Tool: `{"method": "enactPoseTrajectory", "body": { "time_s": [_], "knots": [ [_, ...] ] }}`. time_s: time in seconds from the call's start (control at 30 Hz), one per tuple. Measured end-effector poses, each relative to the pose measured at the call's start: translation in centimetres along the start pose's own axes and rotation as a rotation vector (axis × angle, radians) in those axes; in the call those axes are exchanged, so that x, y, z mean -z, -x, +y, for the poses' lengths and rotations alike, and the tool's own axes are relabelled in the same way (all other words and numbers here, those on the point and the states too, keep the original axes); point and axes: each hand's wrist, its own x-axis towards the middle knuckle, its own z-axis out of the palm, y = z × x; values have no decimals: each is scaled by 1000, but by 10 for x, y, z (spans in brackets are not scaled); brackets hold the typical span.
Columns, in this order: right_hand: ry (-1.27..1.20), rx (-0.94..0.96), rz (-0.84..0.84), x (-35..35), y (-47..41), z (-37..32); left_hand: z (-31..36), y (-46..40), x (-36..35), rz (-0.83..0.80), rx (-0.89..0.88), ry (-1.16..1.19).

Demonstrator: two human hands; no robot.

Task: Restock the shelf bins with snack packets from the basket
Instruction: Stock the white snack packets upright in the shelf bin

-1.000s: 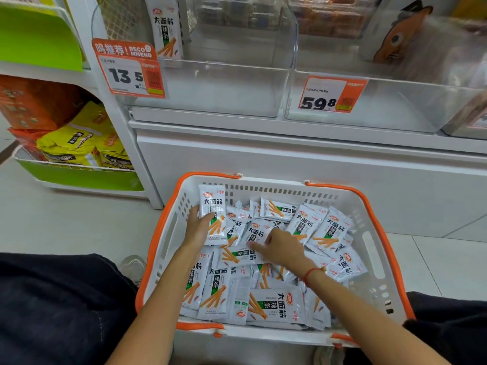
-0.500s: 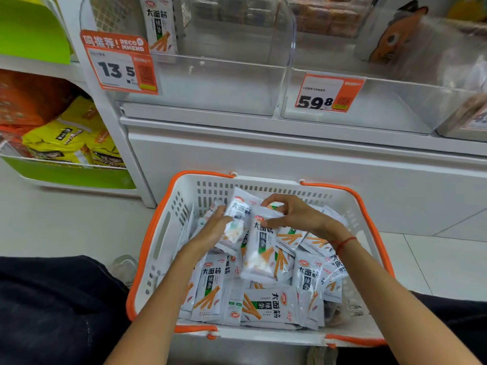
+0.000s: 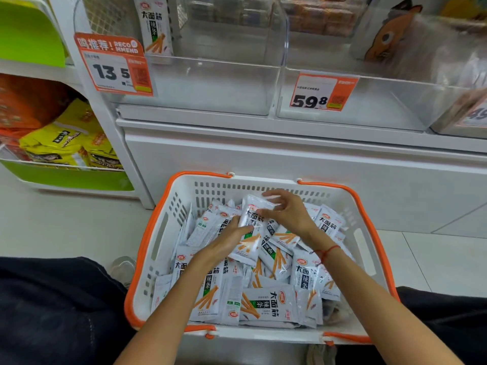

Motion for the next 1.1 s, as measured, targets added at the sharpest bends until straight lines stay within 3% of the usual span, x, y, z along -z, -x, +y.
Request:
{"method": "enactPoseTrajectory", "body": {
  "time_s": [0.1,0.17,0.27,0.37,0.5,0.6,0.7,0.83,0.93,1.1],
  "knots": [
    [411,-142,-90,38,-2,7,-4,-1,3,66,8,120],
    [771,-390,-258,62,6,20,-6,-4,4,92,47,181],
    [996,-782,-582,65,25,32,-7,-7,2,131,94,232],
    [1075,-755,-644,49,33,44,-9,-12,-2,144,134,238],
    [887,-609,-440,41,32,48,-7,-9,-4,179,141,261],
    [859,-414,-484,49,25,32,-9,-8,0,213,166,238],
    [467,-226,-395,50,21,7,-9,-6,4,238,165,257],
    [-35,-157,-237,19,18,-13,-7,-5,5,255,128,343],
    [-24,-136,-144,-9,13,-5,-2,-3,4,265,155,496],
    [-30,-128,137,-32,13,3,3,-6,5,228,138,561]
  ]
}}
